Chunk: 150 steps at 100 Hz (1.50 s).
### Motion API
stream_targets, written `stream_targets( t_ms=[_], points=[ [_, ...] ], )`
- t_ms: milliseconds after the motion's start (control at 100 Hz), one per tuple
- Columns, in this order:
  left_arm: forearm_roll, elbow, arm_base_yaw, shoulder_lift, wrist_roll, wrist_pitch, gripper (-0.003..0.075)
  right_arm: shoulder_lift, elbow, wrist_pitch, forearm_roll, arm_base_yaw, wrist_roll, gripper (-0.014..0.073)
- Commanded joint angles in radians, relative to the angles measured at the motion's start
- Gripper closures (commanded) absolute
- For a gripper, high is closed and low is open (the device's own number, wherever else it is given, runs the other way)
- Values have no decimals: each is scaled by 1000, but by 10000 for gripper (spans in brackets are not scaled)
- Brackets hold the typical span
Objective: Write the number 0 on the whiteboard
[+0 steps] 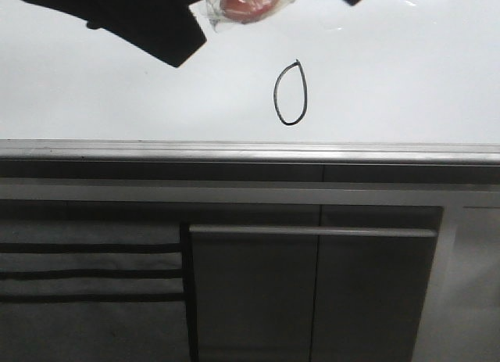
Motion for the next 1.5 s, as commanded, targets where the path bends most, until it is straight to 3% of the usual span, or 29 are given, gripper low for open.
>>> stream_targets(
  t_ms=[0,110,260,360,490,840,1190,1490],
  points=[
    [-12,-31,46,-7,-47,-79,740,-67,-54,-9,-65,-37,140,274],
    [-12,0,136,-4,-147,-193,740,-125,-47,-7,-112,-109,283,274],
    [-70,141,261,17,-227,-576,740,-214,48,-66,-112,-240,441,274],
    [-131,225,314,67,-227,-826,740,-271,145,-147,-112,-280,444,274],
    [-144,219,346,167,-227,-939,740,-318,234,-213,-112,-285,444,274],
    [-152,89,425,334,-227,-865,734,-325,265,-202,-108,-285,444,274],
    [-140,3,437,379,-225,-747,409,-325,265,-202,-108,-285,448,274],
    [-110,3,443,330,-225,-648,391,-329,265,-212,-111,-285,458,274]
  ],
)
